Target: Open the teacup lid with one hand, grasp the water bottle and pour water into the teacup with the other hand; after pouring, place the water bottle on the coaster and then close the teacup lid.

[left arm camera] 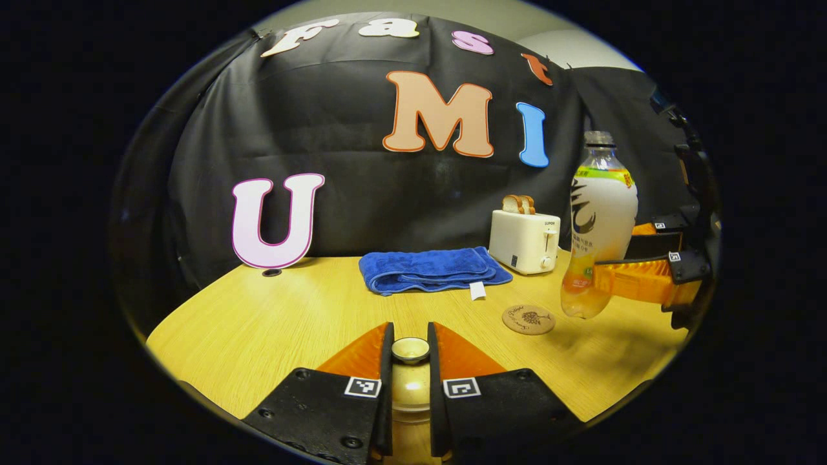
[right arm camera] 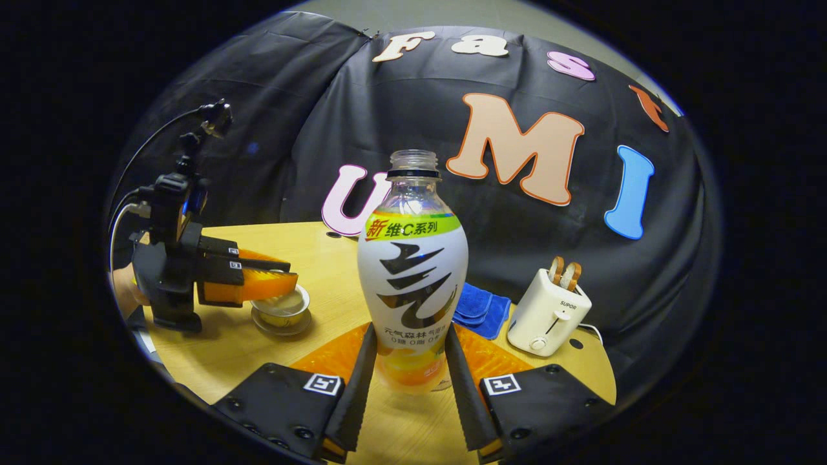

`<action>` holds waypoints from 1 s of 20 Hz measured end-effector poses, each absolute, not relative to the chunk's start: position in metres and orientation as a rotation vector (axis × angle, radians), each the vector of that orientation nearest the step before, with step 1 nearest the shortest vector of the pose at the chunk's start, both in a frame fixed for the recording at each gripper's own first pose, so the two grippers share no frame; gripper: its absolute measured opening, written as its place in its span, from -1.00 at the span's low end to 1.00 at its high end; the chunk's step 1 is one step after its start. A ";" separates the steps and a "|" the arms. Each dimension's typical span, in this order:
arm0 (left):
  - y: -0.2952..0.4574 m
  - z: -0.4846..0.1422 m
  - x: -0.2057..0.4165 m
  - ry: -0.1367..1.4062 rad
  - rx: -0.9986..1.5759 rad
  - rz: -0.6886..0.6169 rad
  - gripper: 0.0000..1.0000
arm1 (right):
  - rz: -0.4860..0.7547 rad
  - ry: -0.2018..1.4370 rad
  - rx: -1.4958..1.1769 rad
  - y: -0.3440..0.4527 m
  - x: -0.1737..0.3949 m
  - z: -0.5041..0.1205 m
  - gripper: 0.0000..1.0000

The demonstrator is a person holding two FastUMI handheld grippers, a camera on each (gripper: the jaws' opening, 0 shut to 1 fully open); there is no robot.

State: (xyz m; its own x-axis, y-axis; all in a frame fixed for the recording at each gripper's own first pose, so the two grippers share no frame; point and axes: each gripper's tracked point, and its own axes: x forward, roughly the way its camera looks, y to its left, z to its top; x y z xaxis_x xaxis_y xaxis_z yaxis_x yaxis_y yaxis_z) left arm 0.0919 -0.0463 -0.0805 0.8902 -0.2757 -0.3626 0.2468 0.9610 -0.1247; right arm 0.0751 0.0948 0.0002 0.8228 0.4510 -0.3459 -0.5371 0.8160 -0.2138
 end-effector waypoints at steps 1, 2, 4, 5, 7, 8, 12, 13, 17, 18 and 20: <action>-0.047 -0.082 0.091 0.388 -0.067 -0.274 -0.57 | 0.534 0.287 -0.311 0.095 0.075 -0.001 0.28; -0.047 -0.085 0.090 0.389 -0.059 -0.274 -0.57 | 0.532 0.286 -0.317 0.094 0.076 -0.001 0.28; -0.047 -0.088 0.088 0.390 -0.049 -0.270 -0.55 | 0.527 0.287 -0.324 0.093 0.076 0.000 0.30; -0.047 -0.089 0.088 0.392 -0.048 -0.270 -0.55 | 0.526 0.289 -0.321 0.093 0.075 0.000 0.31; -0.046 -0.089 0.088 0.383 -0.041 -0.268 -0.51 | 0.521 0.289 -0.312 0.093 0.076 -0.001 0.32; -0.045 -0.088 0.088 0.381 -0.040 -0.266 -0.48 | 0.516 0.288 -0.311 0.093 0.077 -0.001 0.32; -0.046 -0.079 0.086 0.341 -0.053 -0.270 -0.32 | 0.497 0.300 -0.279 0.094 0.077 -0.003 0.30; -0.048 -0.076 0.086 0.328 -0.050 -0.276 -0.05 | 0.492 0.301 -0.262 0.095 0.078 -0.004 0.30; -0.048 -0.063 0.083 0.278 -0.014 -0.275 0.74 | 0.460 0.297 -0.209 0.092 0.109 -0.008 0.29; -0.047 -0.059 0.084 0.265 -0.012 -0.270 0.83 | 0.454 0.300 -0.196 0.093 0.113 -0.012 0.28; -0.043 -0.054 0.082 0.248 -0.010 -0.251 0.84 | 0.437 0.305 -0.173 0.094 0.117 -0.019 0.31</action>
State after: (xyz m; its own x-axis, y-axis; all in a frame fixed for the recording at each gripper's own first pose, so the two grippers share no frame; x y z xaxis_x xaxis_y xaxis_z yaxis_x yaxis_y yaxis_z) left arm 0.0819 -0.0428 -0.0536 0.9385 -0.2468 -0.2415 0.2442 0.9689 -0.0408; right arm 0.1173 0.0938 -0.0194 0.8616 0.3886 -0.3265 -0.4401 0.8924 -0.0994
